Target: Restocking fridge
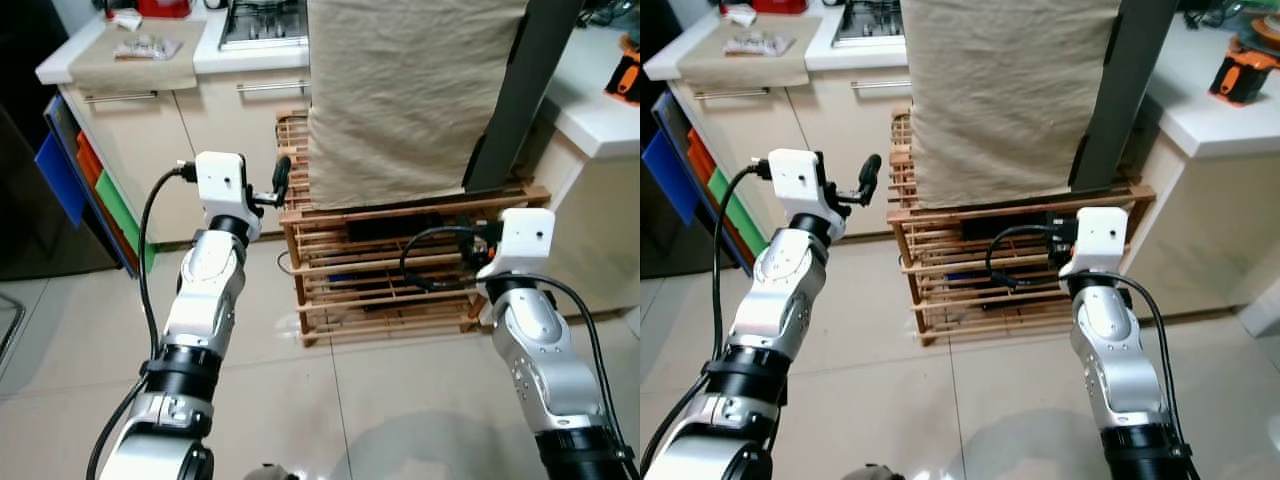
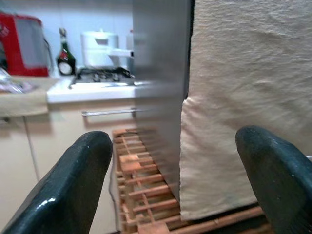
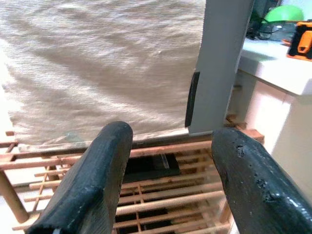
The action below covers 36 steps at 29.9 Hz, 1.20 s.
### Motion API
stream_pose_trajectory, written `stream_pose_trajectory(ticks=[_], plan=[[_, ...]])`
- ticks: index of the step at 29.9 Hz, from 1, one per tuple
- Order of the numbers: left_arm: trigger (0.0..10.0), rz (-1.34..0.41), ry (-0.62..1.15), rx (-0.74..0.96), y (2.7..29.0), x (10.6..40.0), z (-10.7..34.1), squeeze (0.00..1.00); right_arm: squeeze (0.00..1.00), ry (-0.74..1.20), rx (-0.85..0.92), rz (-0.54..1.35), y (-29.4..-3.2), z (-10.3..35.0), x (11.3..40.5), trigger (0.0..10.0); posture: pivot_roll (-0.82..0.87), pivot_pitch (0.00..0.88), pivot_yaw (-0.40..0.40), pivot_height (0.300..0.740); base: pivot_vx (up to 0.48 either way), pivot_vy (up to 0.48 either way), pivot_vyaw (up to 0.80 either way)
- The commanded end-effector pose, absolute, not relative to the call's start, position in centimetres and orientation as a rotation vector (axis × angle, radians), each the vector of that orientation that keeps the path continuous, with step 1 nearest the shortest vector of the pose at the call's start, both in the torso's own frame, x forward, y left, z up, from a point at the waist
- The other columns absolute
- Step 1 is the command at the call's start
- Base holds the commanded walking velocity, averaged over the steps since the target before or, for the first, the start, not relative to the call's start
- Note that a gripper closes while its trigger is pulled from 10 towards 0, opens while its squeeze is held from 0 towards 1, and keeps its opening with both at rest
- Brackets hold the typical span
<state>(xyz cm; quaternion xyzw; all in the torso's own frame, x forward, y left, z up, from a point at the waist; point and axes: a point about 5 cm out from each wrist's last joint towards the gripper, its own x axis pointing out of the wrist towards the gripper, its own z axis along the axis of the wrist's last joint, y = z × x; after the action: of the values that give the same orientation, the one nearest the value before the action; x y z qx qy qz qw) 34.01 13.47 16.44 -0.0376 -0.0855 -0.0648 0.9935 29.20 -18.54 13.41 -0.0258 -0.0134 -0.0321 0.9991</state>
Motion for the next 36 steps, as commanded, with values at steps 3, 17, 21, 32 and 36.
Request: stream_pose_trajectory(ticks=[3,17,21,32,36], plan=[[10.0,-0.168,-0.108,-0.057,12.6,33.7,15.7,0.00,0.00,-0.072,-0.081,-0.142,-20.0,13.7,28.2,10.0,-0.13,0.000,0.071,0.740,0.000,0.480,-0.69],[10.0,-0.146,0.007,-0.065,13.2,33.1,13.6,0.00,0.00,-0.086,-0.104,-0.291,-22.9,13.7,27.0,10.0,-0.15,0.000,0.076,0.740,0.034,0.184,-0.04],[10.0,-0.140,0.001,-0.059,13.6,33.3,13.7,0.00,0.00,-0.085,-0.101,-0.290,-23.0,13.8,27.4,10.0,-0.15,0.000,0.070,0.740,0.000,0.424,-0.75],[10.0,-0.190,-0.053,0.017,13.1,32.8,14.3,0.00,0.68,-0.091,-0.087,-0.291,-23.0,13.7,27.6,10.0,-0.14,0.000,0.067,0.740,0.000,0.436,-0.75],[10.0,-0.159,-0.033,-0.004,13.7,33.1,14.0,0.00,1.00,-0.100,-0.073,-0.268,-22.4,13.6,27.9,10.0,-0.14,0.000,0.063,0.740,0.000,0.446,-0.76]])
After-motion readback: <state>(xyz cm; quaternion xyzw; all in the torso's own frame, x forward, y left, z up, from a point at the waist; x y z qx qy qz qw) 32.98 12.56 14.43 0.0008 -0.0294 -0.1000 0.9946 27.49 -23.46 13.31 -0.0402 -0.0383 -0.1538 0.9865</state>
